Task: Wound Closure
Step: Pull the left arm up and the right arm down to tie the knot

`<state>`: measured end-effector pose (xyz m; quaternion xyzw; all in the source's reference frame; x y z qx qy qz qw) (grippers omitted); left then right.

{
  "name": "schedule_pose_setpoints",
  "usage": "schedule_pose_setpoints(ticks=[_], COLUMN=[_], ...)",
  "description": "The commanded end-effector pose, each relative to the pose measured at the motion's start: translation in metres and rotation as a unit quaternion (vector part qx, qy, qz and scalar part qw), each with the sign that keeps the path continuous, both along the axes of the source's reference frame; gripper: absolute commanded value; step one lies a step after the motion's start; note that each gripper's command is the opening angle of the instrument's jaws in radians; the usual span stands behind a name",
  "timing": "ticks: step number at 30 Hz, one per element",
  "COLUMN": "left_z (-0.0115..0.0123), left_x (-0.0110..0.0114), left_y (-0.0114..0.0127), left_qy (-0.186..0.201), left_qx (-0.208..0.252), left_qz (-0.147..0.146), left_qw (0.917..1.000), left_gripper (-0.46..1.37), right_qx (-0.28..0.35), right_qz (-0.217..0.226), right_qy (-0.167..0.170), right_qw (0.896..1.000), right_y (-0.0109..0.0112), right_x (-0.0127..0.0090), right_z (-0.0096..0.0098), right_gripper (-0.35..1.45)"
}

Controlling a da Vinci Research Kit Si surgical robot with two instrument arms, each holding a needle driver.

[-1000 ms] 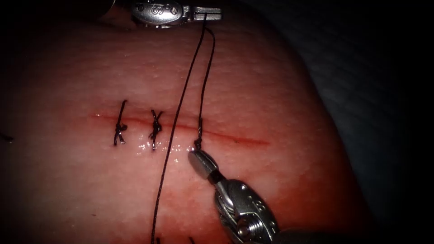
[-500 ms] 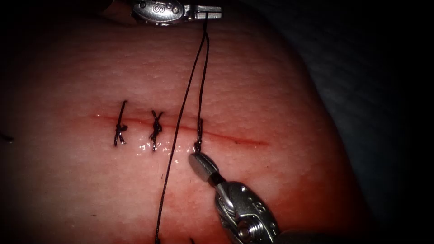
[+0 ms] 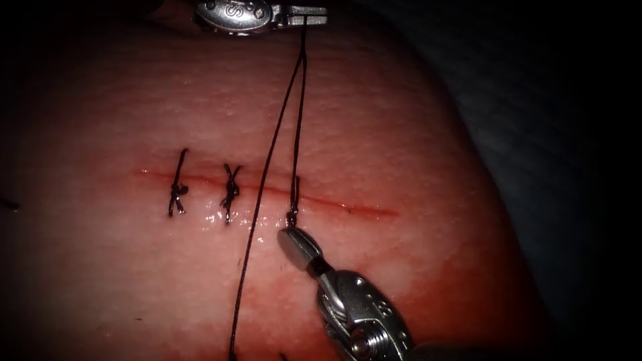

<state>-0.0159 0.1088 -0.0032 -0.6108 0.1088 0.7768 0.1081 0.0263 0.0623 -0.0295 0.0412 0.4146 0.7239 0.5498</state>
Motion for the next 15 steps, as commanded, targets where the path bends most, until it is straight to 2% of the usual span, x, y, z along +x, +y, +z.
schedule_pose_setpoints(ticks=[1,11,12,13,14,15], left_z=[-0.0001,-0.0002,-0.0002,-0.0002,-0.0002,-0.0002], left_x=[0.0000,0.0003,0.0003,0.0004,0.0004,0.0004], left_y=[-0.0001,-0.0003,-0.0003,-0.0003,-0.0003,-0.0003], left_qy=[0.000,0.001,0.001,0.001,0.001,0.001], left_qx=[0.000,0.001,0.002,0.002,0.002,0.002], left_qz=[0.002,0.003,0.002,0.002,0.002,0.002], left_qw=[1.0000,1.0000,1.0000,1.0000,1.0000,1.0000], left_gripper=[-0.35,-0.35,-0.35,-0.35,-0.35,-0.35], right_qx=[-0.002,-0.017,-0.017,-0.017,-0.017,-0.016], right_qz=[0.003,0.011,0.011,0.011,0.011,0.013], right_qy=[-0.001,0.005,0.005,0.005,0.005,0.007], right_qw=[1.000,1.000,1.000,1.000,1.000,1.000], right_y=[0.0001,0.0005,0.0005,0.0005,0.0005,0.0005], right_x=[0.0000,0.0001,0.0000,0.0000,0.0000,0.0000], right_z=[0.0000,-0.0003,-0.0003,-0.0003,-0.0003,-0.0003], right_gripper=[-0.35,-0.35,0.17,0.35,0.42,0.37])
